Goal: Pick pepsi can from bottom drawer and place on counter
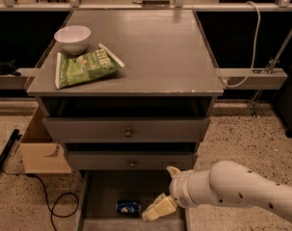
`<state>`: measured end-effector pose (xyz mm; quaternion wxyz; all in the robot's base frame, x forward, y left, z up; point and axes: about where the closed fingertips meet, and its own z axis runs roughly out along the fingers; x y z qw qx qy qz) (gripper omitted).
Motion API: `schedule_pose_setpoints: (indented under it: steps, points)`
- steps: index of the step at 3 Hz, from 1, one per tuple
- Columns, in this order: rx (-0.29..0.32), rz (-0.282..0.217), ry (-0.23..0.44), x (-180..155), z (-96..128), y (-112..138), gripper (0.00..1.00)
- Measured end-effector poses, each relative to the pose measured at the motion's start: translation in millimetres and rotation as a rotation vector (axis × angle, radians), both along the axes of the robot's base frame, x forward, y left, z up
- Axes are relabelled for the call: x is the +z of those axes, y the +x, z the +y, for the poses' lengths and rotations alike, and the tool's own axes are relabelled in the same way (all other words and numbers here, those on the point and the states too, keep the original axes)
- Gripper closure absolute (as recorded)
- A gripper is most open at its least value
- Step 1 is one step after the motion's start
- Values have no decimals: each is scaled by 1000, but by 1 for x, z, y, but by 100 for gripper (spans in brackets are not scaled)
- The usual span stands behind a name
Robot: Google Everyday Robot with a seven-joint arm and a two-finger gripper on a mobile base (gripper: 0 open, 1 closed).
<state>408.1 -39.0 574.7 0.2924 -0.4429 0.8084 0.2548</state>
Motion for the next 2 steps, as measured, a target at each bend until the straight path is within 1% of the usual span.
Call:
schedule_pose_setpoints:
  steps: [1, 2]
  points:
    - [7, 5, 2, -12, 2, 2, 0]
    - [6, 40, 34, -44, 17, 0, 0]
